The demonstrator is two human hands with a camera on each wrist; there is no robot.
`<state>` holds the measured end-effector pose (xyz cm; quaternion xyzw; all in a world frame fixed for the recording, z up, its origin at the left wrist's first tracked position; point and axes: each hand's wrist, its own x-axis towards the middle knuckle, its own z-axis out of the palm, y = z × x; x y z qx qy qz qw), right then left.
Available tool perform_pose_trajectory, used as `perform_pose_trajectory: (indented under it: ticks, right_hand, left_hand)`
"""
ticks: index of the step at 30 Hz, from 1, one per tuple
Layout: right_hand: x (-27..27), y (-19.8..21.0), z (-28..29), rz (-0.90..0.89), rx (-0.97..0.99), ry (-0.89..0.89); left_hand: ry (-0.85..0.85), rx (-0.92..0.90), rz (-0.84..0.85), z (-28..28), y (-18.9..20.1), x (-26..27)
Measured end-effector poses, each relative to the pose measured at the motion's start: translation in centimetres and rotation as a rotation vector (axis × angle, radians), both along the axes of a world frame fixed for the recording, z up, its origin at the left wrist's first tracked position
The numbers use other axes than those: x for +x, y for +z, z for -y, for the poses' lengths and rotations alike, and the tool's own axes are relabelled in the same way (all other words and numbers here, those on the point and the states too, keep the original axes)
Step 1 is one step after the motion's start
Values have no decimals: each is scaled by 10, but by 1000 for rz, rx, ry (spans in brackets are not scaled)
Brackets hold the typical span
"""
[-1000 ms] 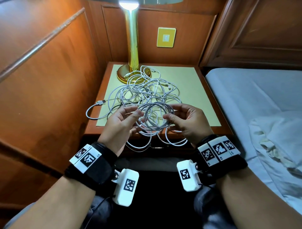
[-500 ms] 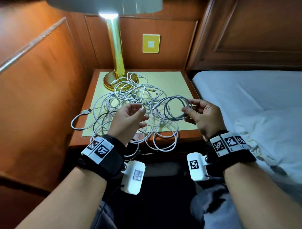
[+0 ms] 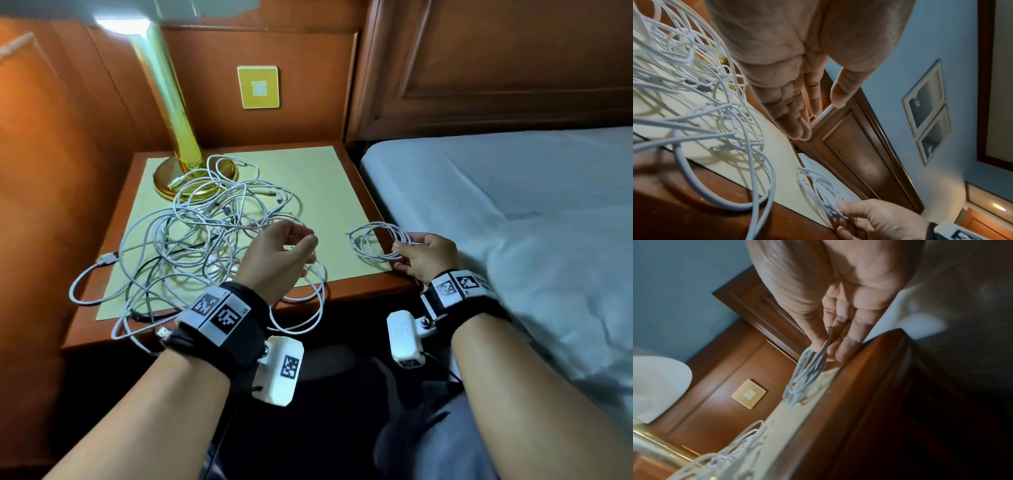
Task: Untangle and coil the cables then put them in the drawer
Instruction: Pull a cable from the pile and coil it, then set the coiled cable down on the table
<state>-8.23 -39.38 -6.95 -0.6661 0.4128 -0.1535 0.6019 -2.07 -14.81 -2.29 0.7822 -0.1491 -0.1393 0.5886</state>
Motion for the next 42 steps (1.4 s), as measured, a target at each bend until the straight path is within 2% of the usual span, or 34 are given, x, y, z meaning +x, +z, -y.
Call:
perform_pose_trajectory:
  ticks: [5,15,27,38,42]
  right_hand:
    - [2,-4,2,-111,-60,-16]
    - [-7,6,2,-331,-312,56]
    - [-12,20,-8,-467,-432,158]
    - [-15,21,-12,-394,-556,136]
    - [-10,27,-26,-280,-631,158]
  left_hand:
    - [-49,51,8,14,0,-2]
    - [-84,152,9,17,-2,-5]
    - [-85,194,32,5,4,-9]
    - [-8,163,41,-20,6,0]
    - [70,164,99,-39,11,6]
